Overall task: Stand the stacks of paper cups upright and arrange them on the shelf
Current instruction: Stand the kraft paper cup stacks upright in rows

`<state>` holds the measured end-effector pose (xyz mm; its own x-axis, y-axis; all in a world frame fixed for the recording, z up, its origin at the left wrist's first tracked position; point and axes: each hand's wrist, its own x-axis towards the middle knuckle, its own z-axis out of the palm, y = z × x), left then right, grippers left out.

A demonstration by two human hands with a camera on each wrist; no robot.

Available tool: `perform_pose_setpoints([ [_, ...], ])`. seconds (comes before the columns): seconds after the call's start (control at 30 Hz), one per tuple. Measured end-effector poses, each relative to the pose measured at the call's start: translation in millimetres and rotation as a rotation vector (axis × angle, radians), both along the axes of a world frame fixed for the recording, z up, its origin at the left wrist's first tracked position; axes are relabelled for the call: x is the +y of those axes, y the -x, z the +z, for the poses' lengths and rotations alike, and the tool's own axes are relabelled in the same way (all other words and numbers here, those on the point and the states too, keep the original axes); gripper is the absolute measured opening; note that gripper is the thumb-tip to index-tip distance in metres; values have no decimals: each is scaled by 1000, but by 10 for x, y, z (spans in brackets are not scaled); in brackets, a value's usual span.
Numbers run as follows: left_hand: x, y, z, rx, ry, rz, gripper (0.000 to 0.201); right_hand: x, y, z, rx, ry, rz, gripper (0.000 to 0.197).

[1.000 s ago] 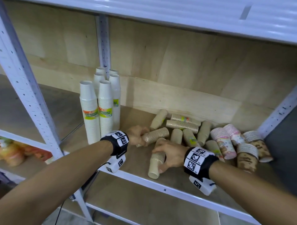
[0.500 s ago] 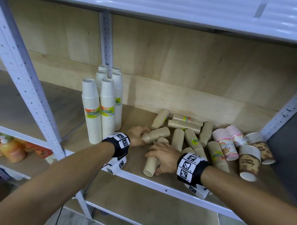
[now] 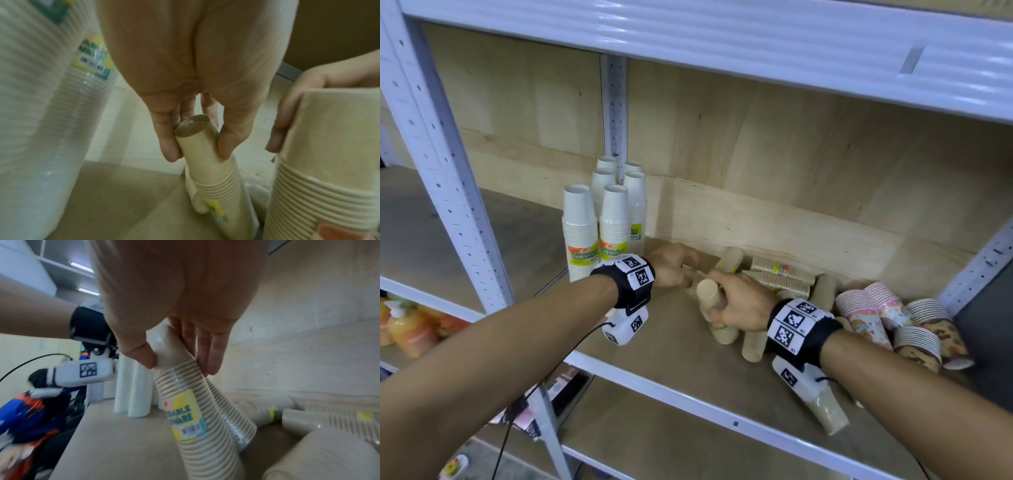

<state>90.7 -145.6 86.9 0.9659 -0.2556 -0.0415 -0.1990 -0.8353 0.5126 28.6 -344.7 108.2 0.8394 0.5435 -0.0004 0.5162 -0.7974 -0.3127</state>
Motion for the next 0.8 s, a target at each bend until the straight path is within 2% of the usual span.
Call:
perform_pose_setpoints([
  [0.17,-46,-77,294,-21,11,-45,27,-129,-205,117,41,-217,-166,50],
  [0.27,-108,-105,405,-11,9,-65,28,-189,-295,120,23,-281,-244,48],
  [0.5,-313,-117,461,-25,-101,-114,36,-192,-416,37,13,-248,-292,45],
  [0.8,-359,-77,499,9,-95,-161,43,-207,-448,82,-31,-164,-272,52],
])
